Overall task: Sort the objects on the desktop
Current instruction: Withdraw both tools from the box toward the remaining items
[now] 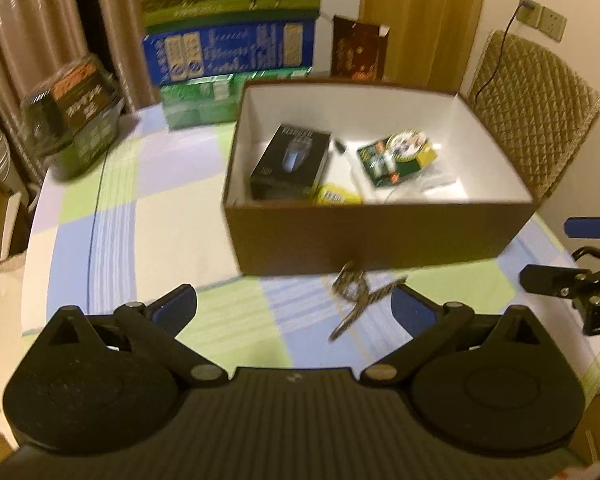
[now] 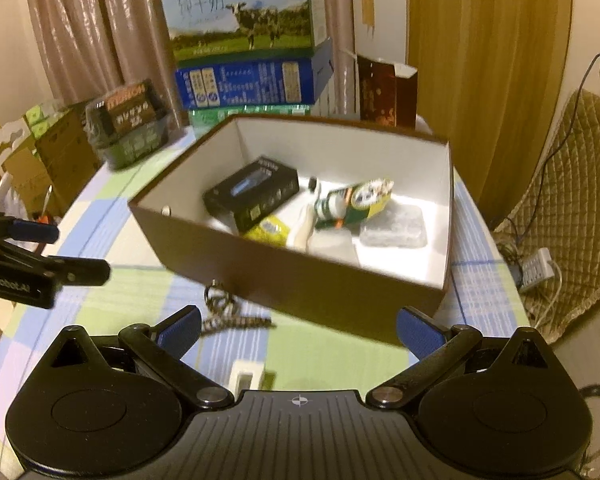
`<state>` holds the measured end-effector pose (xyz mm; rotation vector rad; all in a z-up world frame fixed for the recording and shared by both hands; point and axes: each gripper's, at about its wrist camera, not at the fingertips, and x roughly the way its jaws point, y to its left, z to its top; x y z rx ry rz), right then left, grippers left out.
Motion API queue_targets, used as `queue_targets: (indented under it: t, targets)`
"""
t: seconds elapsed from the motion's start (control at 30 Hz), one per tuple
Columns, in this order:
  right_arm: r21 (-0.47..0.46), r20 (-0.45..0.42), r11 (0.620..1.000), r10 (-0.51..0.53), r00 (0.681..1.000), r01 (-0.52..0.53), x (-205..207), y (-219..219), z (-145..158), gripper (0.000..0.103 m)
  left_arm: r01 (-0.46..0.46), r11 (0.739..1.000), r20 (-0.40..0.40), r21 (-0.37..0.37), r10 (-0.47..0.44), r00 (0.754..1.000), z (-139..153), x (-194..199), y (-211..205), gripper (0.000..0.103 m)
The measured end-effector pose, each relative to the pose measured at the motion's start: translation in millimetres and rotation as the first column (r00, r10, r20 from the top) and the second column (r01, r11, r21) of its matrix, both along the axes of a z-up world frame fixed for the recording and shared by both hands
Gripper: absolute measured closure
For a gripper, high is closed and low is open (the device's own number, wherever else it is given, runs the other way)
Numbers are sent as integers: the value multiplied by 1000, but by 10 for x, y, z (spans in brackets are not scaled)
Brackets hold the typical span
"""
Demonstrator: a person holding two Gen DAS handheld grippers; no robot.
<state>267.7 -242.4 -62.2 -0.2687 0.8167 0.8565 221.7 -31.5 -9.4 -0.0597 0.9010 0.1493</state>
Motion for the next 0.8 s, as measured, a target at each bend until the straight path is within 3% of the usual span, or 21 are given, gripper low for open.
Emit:
queue_targets:
  t: [0.23, 0.57, 0.8]
  targets:
    - [-40, -59, 999, 0, 998, -2, -130, -54, -214, 2, -39, 999, -82, -26, 37, 996, -258, -285, 115, 1]
    - [-101, -125, 994, 25, 992, -38, -376, -61, -510, 2, -5, 997, -171, -71, -7, 985, -586, -571, 5, 2]
    - [-144, -146, 989, 10, 989, -31, -486, -120, -693, 2, 18, 996, -201, -85, -35, 979, -765, -662, -62, 9]
